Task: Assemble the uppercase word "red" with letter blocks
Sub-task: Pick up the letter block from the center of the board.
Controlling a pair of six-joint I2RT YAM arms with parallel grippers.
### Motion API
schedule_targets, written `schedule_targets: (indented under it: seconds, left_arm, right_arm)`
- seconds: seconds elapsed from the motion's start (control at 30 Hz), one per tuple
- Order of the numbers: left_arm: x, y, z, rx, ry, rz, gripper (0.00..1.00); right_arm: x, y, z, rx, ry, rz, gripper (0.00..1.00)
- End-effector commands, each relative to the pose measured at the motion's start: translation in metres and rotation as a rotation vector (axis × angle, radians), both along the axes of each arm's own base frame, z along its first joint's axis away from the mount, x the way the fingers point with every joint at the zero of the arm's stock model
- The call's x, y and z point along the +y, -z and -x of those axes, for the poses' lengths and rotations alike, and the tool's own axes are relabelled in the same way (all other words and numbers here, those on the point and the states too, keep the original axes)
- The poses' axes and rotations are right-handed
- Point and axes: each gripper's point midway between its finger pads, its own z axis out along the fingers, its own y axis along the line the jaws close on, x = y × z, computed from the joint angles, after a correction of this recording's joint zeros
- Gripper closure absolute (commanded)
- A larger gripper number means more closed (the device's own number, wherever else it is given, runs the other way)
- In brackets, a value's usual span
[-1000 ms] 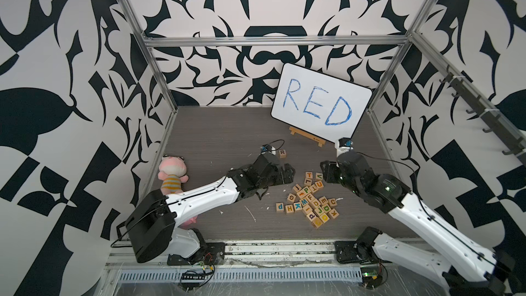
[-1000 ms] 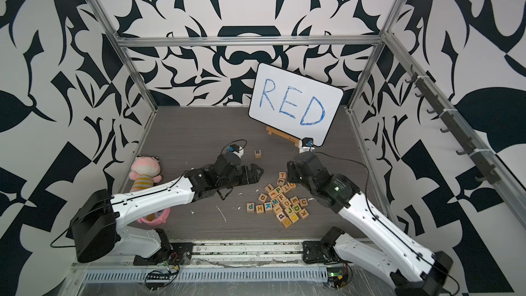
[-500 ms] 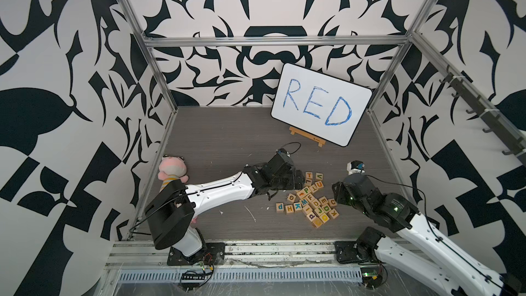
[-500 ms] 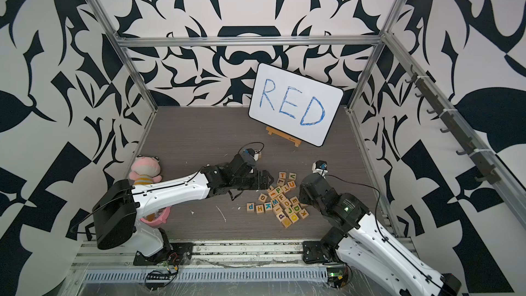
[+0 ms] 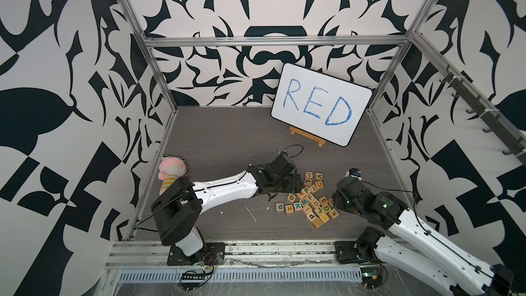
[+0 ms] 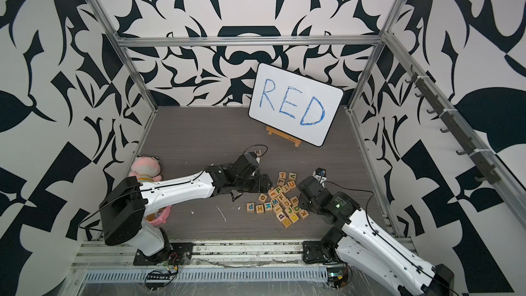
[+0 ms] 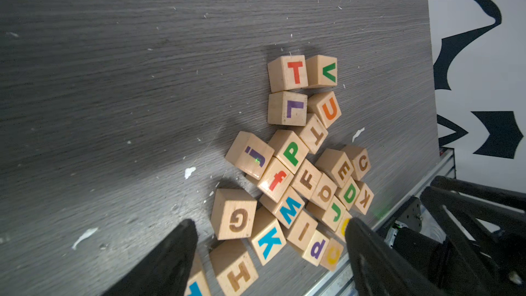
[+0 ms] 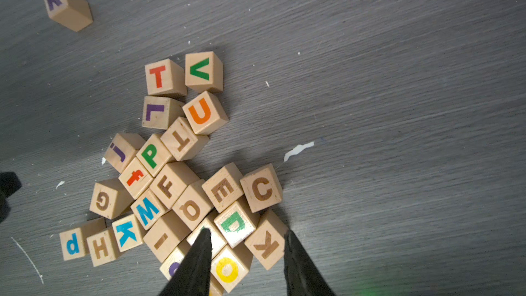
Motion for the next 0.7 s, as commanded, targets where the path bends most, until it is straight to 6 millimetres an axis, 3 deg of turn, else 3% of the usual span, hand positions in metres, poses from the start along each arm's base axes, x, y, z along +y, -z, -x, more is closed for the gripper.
schedule_targets:
  seconds: [0.0,0.33,0.5,0.67]
  left_arm:
    - [0.005,-0.009,-0.004,-0.056,-0.003,0.013,0.14]
    - [-0.003,-0.016,-0.007,-0.125,0.072,0.023,0.14]
    - [-0.004,-0.014,-0.007,-0.136,0.073,0.044,0.14]
    - [0.000,-0.009,-0.009,-0.132,0.039,0.043,0.13]
  right_arm:
    - [-0.002,0.004,0.000,0.016,0.049,-0.007,0.60]
    - [0.019,0.011,-0.011,0.038,0.043,-0.061,0.60]
    - [0.037,0.027,-0.009,0.096,0.081,-0.168,0.61]
    - [0.042,0.042,-0.006,0.136,0.145,-0.205,0.62]
